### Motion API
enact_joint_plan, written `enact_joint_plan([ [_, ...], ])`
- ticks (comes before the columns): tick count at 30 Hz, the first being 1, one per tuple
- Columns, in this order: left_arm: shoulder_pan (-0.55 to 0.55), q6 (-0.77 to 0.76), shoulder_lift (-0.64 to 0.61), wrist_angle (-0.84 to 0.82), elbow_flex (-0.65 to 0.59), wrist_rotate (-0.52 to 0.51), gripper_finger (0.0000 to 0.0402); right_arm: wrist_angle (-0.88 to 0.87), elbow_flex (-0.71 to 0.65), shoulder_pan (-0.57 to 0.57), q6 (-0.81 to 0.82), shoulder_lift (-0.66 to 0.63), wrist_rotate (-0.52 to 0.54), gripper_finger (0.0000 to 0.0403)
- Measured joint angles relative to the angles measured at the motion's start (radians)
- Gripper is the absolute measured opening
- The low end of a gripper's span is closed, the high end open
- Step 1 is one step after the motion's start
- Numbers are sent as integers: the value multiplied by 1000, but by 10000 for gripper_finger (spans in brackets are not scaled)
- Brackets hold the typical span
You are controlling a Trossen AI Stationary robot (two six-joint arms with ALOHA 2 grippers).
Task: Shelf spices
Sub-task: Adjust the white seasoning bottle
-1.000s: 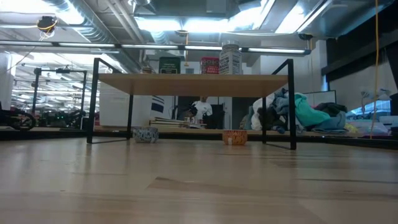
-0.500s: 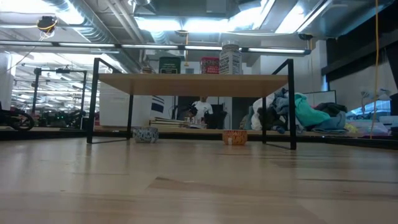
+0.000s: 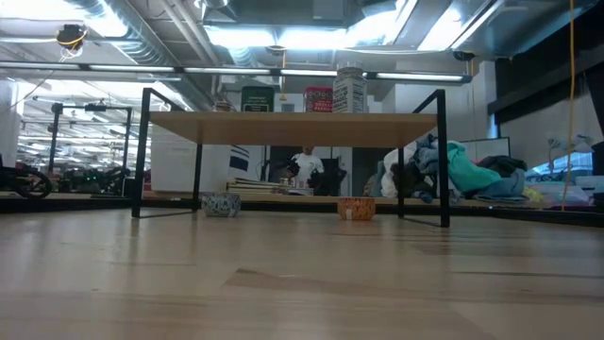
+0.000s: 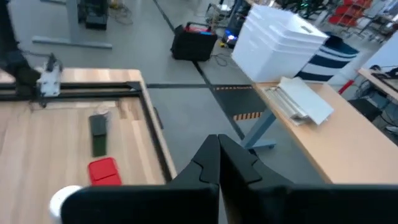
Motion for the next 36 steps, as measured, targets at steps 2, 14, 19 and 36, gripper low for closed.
enact_joint_plan([
  [2, 2, -19, 23, 0, 0, 0, 185, 17, 0, -48, -3, 0, -40, 0],
  [14, 49, 25, 156, 157, -17, -5, 185, -51, -76, -8, -27, 12, -201, 0],
  [19, 92, 161, 160, 452, -155, 45, 185, 95, -191, 135, -18, 8, -157, 0],
  [36, 223, 160, 6, 902, -577, 92, 185, 771, -886, 317, 120, -270, -124, 0],
])
